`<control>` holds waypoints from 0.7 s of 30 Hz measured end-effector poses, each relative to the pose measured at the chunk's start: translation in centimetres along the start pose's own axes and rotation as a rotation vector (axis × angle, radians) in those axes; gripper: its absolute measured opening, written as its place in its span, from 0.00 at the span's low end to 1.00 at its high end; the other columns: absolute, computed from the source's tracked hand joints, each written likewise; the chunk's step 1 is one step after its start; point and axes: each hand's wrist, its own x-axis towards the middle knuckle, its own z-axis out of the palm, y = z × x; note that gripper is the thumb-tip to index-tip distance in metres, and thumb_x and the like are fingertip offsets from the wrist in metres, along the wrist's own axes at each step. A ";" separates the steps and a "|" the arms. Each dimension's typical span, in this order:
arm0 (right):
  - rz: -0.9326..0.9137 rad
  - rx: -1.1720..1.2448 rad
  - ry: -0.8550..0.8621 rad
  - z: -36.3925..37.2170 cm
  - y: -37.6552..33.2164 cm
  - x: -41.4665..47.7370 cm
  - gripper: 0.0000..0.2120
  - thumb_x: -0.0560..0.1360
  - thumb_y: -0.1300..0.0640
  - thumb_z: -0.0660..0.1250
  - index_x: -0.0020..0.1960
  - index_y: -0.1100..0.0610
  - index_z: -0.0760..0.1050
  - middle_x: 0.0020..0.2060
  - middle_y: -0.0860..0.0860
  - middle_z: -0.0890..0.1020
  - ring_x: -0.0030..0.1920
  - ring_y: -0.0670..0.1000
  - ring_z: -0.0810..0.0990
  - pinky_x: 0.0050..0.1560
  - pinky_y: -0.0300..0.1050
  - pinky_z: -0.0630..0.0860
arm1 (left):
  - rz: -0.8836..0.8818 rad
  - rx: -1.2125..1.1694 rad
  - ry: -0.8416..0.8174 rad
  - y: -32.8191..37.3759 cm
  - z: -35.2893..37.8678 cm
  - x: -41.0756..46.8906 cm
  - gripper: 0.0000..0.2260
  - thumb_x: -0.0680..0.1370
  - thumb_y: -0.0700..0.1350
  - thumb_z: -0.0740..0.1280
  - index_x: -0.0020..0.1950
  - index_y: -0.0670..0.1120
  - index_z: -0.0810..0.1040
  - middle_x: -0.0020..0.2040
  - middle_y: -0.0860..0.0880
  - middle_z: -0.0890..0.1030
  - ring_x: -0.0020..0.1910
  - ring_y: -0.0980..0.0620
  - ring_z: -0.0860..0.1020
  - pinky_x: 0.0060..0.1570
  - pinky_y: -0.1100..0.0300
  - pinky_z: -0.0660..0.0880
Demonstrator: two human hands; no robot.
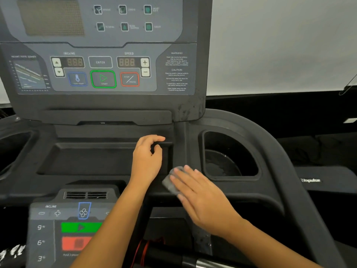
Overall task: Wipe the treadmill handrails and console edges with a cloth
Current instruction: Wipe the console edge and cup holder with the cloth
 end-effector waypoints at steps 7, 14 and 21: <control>0.020 0.022 0.025 0.0 -2.2 2.6 0.22 0.79 0.50 0.52 0.71 0.55 0.66 0.69 0.51 0.71 0.72 0.54 0.63 0.73 0.53 0.55 | 0.022 -0.007 -0.018 0.2 0.3 0.0 0.12 0.77 0.36 0.60 0.52 0.50 0.78 0.54 0.57 0.73 0.52 0.67 0.71 0.48 0.80 0.65; -0.119 -0.003 0.028 0.4 1.0 -0.5 0.24 0.73 0.56 0.56 0.69 0.54 0.66 0.68 0.49 0.72 0.70 0.50 0.67 0.70 0.45 0.64 | 0.031 -0.001 -0.021 0.4 0.0 -0.3 0.12 0.77 0.35 0.60 0.53 0.49 0.78 0.56 0.54 0.73 0.52 0.64 0.72 0.49 0.77 0.66; 0.267 0.437 0.346 -3.8 6.2 -1.7 0.19 0.76 0.62 0.63 0.67 0.57 0.73 0.66 0.48 0.73 0.67 0.39 0.68 0.68 0.31 0.60 | 0.170 0.124 -0.124 1.8 1.3 -1.4 0.11 0.77 0.36 0.61 0.53 0.48 0.78 0.55 0.57 0.71 0.47 0.60 0.73 0.46 0.76 0.66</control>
